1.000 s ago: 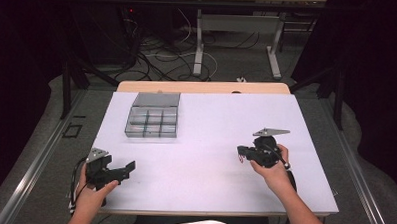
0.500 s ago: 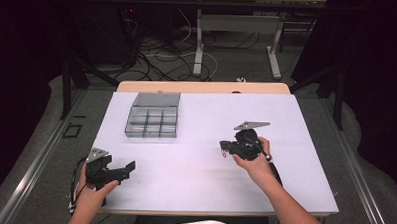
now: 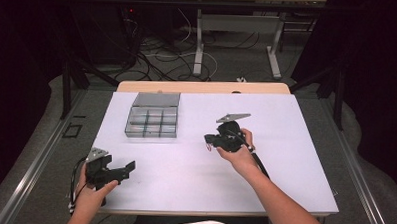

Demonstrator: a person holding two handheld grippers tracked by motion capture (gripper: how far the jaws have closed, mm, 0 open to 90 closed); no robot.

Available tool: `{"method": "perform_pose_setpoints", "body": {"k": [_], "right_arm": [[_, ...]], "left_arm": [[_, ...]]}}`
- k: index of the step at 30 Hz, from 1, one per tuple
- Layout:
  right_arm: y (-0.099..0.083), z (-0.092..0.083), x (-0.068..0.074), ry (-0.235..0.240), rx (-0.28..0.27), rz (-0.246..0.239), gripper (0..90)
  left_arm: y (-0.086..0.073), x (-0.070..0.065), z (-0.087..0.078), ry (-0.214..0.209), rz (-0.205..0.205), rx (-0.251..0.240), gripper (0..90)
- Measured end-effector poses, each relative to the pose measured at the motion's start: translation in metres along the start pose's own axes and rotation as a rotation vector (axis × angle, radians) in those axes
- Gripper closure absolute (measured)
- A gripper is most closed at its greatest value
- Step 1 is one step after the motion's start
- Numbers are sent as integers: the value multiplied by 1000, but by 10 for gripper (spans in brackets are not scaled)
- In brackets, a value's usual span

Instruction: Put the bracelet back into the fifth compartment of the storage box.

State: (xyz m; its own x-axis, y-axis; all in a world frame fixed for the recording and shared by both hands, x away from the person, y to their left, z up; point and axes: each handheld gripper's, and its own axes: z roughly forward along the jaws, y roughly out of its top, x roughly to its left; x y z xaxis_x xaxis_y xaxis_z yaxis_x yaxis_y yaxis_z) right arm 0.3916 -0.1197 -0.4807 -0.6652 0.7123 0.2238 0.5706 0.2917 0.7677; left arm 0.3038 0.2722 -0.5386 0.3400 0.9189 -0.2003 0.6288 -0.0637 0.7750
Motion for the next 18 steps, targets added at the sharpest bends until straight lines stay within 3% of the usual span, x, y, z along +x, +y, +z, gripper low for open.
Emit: {"method": "perform_pose_setpoints", "body": {"k": [18], "right_arm": [[32,45,23,46,17,-60,886]], "left_arm": [[0,4,-1,-1,-14,-7,25]]}}
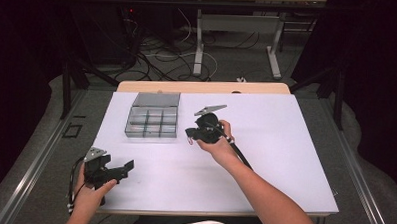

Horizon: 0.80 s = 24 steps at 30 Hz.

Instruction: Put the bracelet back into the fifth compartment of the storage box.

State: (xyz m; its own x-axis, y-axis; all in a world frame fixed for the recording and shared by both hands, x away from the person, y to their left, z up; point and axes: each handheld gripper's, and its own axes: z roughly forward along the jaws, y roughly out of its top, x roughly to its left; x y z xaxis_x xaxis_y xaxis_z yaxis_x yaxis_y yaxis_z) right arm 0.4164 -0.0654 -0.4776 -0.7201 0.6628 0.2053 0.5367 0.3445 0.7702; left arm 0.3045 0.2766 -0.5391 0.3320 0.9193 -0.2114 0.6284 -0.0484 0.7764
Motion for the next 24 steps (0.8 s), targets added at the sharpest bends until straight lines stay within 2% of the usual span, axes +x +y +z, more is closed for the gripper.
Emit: {"method": "perform_pose_setpoints", "body": {"k": [3,8,10,17,18,19,20,24], "right_arm": [[3,7,2,7,-11,0,886],[10,15,7,12,13,-15,885],[12,19,9,12,-8,-20,884],[20,29,13,13,7,-22,883],[22,30,14,15,26,-25,882],[23,32,15,15,8,-28,882],[24,34,15,11,3,-45,881],[29,40,17,19,-6,-55,878]], "left_arm": [[-1,0,-2,4,-2,-1,26],[-1,0,-3,4,-4,-5,25],[-1,0,-3,3,-2,-6,25],[0,-1,-4,3,3,-9,25],[0,-2,-3,3,0,-11,25],[0,-2,-3,3,0,-10,25],[0,-2,-2,1,-1,-12,25],[0,-3,-2,4,1,-10,25]]}}
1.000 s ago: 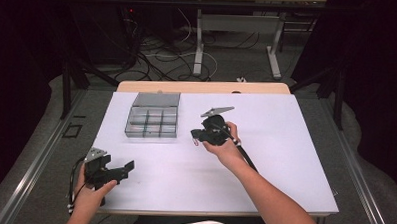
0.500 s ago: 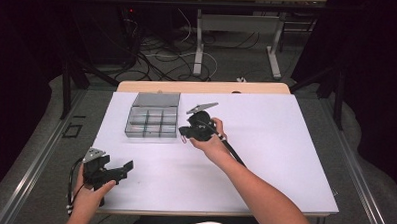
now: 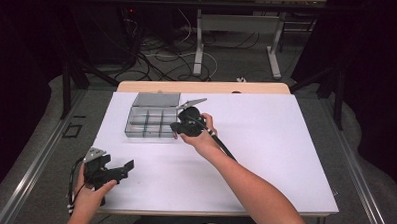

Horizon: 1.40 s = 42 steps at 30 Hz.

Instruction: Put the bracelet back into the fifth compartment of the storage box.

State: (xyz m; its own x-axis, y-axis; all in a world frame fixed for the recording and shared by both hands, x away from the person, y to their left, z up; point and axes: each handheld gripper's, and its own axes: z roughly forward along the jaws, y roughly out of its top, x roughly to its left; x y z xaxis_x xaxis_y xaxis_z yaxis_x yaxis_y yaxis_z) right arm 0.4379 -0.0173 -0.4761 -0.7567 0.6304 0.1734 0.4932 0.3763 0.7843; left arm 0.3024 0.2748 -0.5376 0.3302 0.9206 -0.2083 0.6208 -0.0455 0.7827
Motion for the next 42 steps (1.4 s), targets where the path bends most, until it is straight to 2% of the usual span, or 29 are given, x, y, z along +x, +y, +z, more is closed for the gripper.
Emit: {"method": "perform_pose_setpoints", "body": {"k": [8,12,14,15,16,17,18,22,23,24,28,29,30,31,35,36,37,40,41,42], "right_arm": [[3,17,2,-9,17,-15,878],[6,25,3,-8,4,-2,878],[8,29,3,-8,27,-2,878],[8,33,4,-12,7,1,878],[9,34,4,-14,26,7,878],[9,38,4,-18,14,2,878],[9,41,5,-15,24,12,878],[11,52,7,-17,39,-1,878],[11,56,8,-19,26,7,878],[12,58,7,-18,43,-9,877],[15,66,9,-23,27,-7,877],[16,67,9,-22,44,-8,877],[17,69,9,-23,25,4,878],[18,69,9,-28,51,0,878],[22,75,10,-31,48,12,877],[21,79,9,-37,14,3,878],[23,78,9,-40,49,6,878],[24,84,9,-46,33,12,878],[25,85,8,-47,48,15,878],[25,87,8,-52,29,14,877]], "left_arm": [[0,-2,0,-6,10,3,25],[0,-2,0,-11,12,4,25],[-1,-2,-1,-11,13,9,25],[-1,-2,-1,-10,15,7,25],[-1,-2,-2,-10,15,7,25],[-1,-2,-2,-10,14,5,25],[-1,-1,-3,-15,14,7,25],[-2,-1,-4,-12,11,-1,25],[-2,-1,-4,-12,12,0,25],[-2,-1,-4,-12,11,-3,25],[-1,-2,-3,-14,11,4,25],[-1,-2,-3,-15,11,3,25],[-1,-2,-3,-16,11,3,25],[-1,-2,-3,-16,15,4,25],[-1,-2,-2,-17,15,2,25],[-1,-2,-2,-18,15,2,25],[-1,-2,-2,-18,15,2,25],[-1,-2,-2,-19,14,1,25],[-1,-2,-2,-20,14,1,25],[-1,-2,-2,-20,13,1,25]]}}
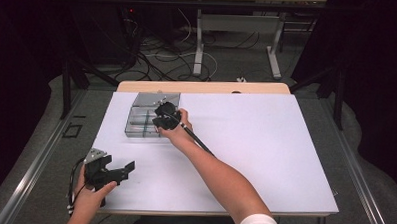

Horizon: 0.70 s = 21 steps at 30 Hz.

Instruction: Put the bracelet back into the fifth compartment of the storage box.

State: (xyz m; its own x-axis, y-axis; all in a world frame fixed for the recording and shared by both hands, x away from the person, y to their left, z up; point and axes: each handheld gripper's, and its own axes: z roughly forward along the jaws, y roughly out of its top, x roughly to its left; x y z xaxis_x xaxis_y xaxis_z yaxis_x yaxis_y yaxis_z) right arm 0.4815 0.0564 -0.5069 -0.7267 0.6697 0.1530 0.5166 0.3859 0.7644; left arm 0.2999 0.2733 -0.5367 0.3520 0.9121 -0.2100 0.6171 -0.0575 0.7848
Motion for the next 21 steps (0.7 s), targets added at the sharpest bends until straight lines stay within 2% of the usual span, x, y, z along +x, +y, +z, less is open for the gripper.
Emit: {"method": "perform_pose_setpoints", "body": {"k": [4,6,7,9,11,14,16,21], "right_arm": [[3,4,2,0,-12,12,874],[5,5,3,-4,4,15,872],[6,7,2,-9,-19,7,872],[7,8,2,-6,-31,17,872],[8,8,1,-13,-15,27,872],[8,11,-2,-19,-21,48,873],[8,13,-3,-20,-47,58,874],[9,14,-4,-18,-57,77,876]], "left_arm": [[0,0,0,-1,0,0,25],[0,0,0,1,0,-5,25],[0,0,0,2,-2,-5,25],[0,0,0,2,-2,-4,25],[0,0,0,1,-2,-4,25],[0,0,0,-2,-3,-1,25],[0,0,0,-3,-3,-2,25],[0,1,0,-1,-1,-9,25]]}}
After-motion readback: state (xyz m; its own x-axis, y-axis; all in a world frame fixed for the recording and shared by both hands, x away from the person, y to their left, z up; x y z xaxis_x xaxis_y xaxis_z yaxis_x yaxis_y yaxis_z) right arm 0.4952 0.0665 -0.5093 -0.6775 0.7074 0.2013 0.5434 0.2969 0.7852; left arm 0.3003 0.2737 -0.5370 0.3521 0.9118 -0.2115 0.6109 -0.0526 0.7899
